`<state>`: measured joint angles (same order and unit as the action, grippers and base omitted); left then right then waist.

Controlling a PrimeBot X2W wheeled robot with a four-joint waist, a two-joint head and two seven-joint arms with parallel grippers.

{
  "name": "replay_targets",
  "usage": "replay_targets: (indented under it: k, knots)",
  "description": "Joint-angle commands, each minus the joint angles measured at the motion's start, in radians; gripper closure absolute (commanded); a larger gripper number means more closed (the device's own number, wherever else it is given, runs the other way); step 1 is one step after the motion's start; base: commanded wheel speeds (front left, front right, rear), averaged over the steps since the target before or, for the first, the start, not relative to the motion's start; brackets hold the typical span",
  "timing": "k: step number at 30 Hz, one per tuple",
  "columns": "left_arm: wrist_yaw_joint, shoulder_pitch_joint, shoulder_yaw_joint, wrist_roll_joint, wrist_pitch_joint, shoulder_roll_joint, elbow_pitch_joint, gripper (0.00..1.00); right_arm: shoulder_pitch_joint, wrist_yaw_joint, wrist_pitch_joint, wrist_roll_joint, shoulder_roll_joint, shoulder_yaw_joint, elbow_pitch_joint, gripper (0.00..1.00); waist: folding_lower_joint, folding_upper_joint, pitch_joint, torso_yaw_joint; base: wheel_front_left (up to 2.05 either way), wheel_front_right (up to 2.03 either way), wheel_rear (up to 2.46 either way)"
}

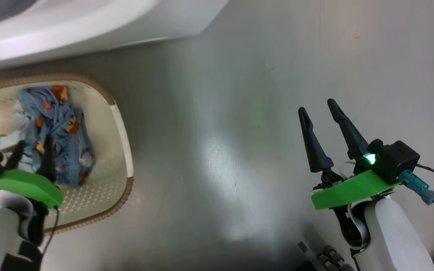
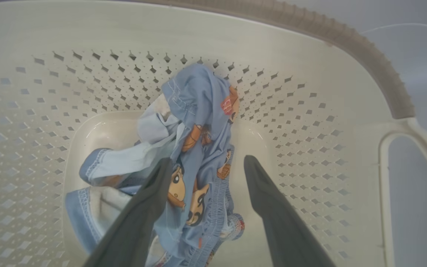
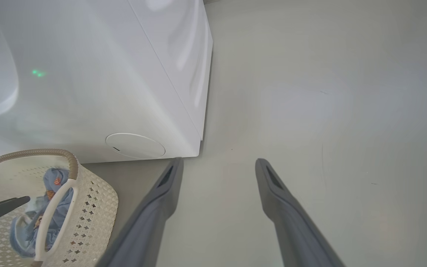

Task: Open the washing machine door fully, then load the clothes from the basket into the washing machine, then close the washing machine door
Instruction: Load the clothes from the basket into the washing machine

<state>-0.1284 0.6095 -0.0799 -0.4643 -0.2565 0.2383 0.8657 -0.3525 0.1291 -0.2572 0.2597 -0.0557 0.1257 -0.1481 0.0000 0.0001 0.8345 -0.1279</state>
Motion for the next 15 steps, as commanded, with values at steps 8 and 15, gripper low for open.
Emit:
replay_targets:
  k: [8,15]
  knots:
    - [-0.002,0.078,-0.057,0.010,-0.005,0.113,0.126,0.00,0.014,0.002,-0.005,0.037,0.005,0.042,0.030,0.00,0.0000,-0.0001,0.096,-0.035,0.00,0.00,0.00]
    - [-0.002,0.142,-0.134,-0.009,-0.005,0.160,0.185,0.00,0.008,0.002,-0.005,0.051,0.005,0.054,0.038,0.00,0.0000,-0.0001,0.120,-0.048,0.00,0.00,0.00]
